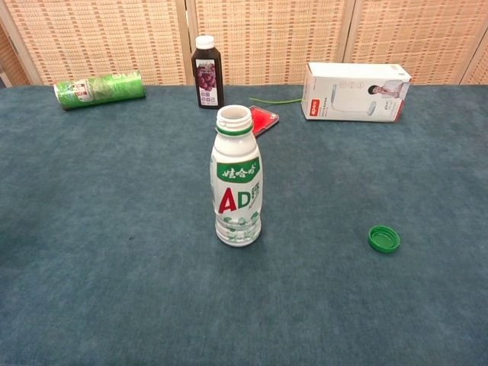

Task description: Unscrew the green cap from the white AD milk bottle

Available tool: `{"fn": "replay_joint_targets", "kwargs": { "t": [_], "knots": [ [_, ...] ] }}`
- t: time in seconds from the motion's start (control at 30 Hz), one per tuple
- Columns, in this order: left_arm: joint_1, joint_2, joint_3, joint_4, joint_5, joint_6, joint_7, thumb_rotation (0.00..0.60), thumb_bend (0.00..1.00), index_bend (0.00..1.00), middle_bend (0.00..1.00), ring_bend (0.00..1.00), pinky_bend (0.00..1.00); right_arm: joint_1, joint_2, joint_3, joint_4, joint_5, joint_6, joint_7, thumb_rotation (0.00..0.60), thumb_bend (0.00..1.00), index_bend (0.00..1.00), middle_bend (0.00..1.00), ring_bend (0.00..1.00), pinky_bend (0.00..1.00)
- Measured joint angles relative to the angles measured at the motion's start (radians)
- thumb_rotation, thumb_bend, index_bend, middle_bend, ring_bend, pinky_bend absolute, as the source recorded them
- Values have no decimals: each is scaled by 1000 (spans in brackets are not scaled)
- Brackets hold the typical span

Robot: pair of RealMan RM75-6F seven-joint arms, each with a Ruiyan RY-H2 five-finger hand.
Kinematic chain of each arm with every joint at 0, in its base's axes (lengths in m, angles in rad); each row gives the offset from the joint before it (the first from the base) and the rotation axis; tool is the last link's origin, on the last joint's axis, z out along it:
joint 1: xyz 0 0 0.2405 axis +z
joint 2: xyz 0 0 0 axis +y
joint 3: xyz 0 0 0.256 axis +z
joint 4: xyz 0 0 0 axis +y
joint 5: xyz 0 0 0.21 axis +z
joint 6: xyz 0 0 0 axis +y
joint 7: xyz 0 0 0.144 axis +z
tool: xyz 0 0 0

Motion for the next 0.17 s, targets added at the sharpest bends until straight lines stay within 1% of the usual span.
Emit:
{"fn": "replay_joint_targets", "kwargs": {
  "t": [0.03, 0.07, 0.1, 0.17],
  "knots": [
    [39, -3, 17, 16, 5, 38, 37, 600, 337, 0, 0, 0, 0, -48, -47, -7, 51, -8, 65, -8, 600, 150, 0, 0, 0, 0],
    [77, -7, 32, 36, 7, 71, 68, 600, 339, 0, 0, 0, 0, -82, -80, -11, 90, -12, 106, -10, 600, 150, 0, 0, 0, 0],
    [122, -11, 53, 64, 12, 105, 97, 600, 342, 0, 0, 0, 0, -116, -113, -14, 129, -15, 139, -10, 600, 150, 0, 0, 0, 0],
    [165, -15, 80, 100, 23, 140, 112, 600, 343, 0, 0, 0, 0, -180, -174, -17, 200, -21, 182, 0, 600, 150, 0, 0, 0, 0]
  ]
}}
